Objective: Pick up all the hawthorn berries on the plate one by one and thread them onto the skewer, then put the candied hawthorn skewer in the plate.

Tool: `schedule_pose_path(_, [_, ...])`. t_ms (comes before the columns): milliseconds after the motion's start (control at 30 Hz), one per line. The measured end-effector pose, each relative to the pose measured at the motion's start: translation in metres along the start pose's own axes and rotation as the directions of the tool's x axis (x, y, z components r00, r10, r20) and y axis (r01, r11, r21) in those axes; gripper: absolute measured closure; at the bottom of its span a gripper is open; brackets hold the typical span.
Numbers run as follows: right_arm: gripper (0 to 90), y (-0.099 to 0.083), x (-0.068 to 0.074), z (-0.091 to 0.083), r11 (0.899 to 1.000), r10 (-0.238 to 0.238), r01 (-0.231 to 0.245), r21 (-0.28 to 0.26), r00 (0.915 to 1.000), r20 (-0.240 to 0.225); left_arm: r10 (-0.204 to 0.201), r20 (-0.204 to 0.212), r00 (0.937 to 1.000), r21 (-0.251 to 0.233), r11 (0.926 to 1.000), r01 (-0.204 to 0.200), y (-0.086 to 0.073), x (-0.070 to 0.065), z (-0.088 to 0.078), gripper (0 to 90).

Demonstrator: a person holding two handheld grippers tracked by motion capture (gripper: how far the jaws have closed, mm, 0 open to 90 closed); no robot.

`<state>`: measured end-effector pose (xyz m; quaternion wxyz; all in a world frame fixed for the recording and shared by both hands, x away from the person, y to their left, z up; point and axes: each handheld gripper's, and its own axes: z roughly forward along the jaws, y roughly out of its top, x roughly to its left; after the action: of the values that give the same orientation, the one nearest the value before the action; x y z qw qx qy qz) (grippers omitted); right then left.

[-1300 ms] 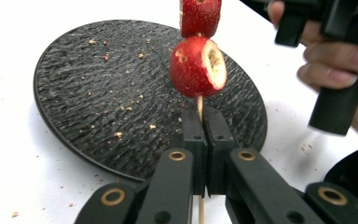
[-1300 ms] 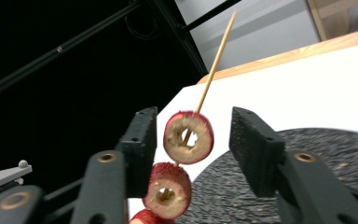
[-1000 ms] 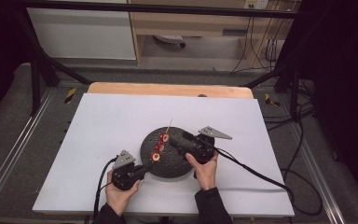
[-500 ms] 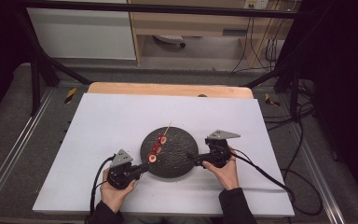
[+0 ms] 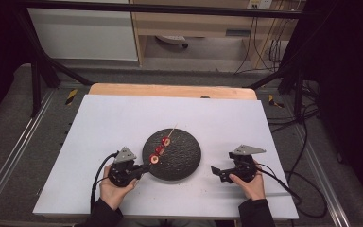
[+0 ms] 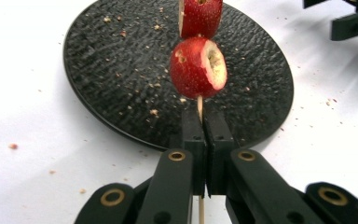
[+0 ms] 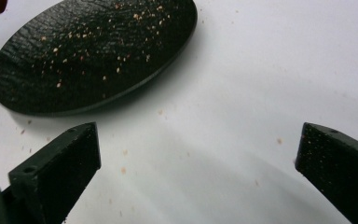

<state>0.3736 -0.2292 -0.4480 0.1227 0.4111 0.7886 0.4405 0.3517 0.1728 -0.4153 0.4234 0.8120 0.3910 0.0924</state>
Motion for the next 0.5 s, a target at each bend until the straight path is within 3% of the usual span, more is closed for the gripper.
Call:
schedule_pose_path(200, [1.3,-0.008,-0.008,-0.008,1.000,0.003,-0.003,0.005,0.9999,0.016,0.012,-0.019,0.9997,0.031,0.9995,-0.011,0.012,0.005,0.000,88.7])
schedule_pose_path(500, [0.8,-0.016,-0.008,-0.012,1.000,-0.001,0.000,0.028,0.9994,0.033,0.020,-0.033,0.9992,0.075,0.9970,-0.017,0.025,0.009,0.003,88.6])
